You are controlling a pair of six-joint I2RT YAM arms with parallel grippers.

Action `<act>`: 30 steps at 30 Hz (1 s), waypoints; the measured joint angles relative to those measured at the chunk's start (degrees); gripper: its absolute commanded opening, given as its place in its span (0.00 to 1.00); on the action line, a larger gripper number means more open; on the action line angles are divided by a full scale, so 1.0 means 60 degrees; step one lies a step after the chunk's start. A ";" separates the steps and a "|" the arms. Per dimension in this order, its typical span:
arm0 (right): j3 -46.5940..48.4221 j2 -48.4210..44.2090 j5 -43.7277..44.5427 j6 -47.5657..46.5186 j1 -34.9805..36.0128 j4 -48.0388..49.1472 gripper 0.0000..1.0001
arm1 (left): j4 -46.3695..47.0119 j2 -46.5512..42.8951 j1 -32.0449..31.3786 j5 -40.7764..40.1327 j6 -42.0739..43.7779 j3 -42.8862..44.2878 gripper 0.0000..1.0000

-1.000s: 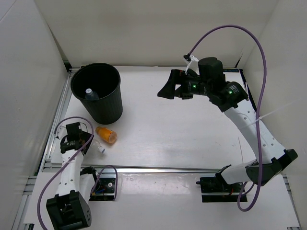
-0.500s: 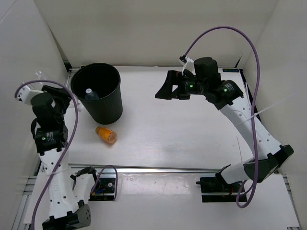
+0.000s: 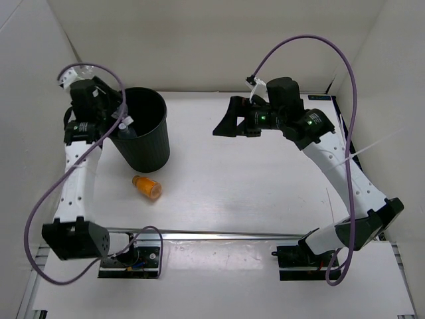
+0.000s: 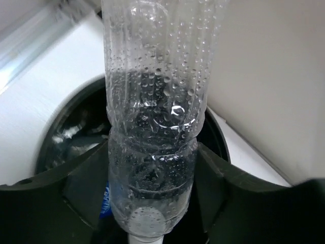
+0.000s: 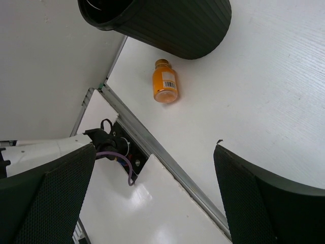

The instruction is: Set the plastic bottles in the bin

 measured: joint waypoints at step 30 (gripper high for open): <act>-0.0831 -0.0459 0.0109 -0.0164 -0.0229 -0.0018 1.00 | -0.0747 -0.7282 0.1661 0.3133 -0.5683 -1.0043 1.00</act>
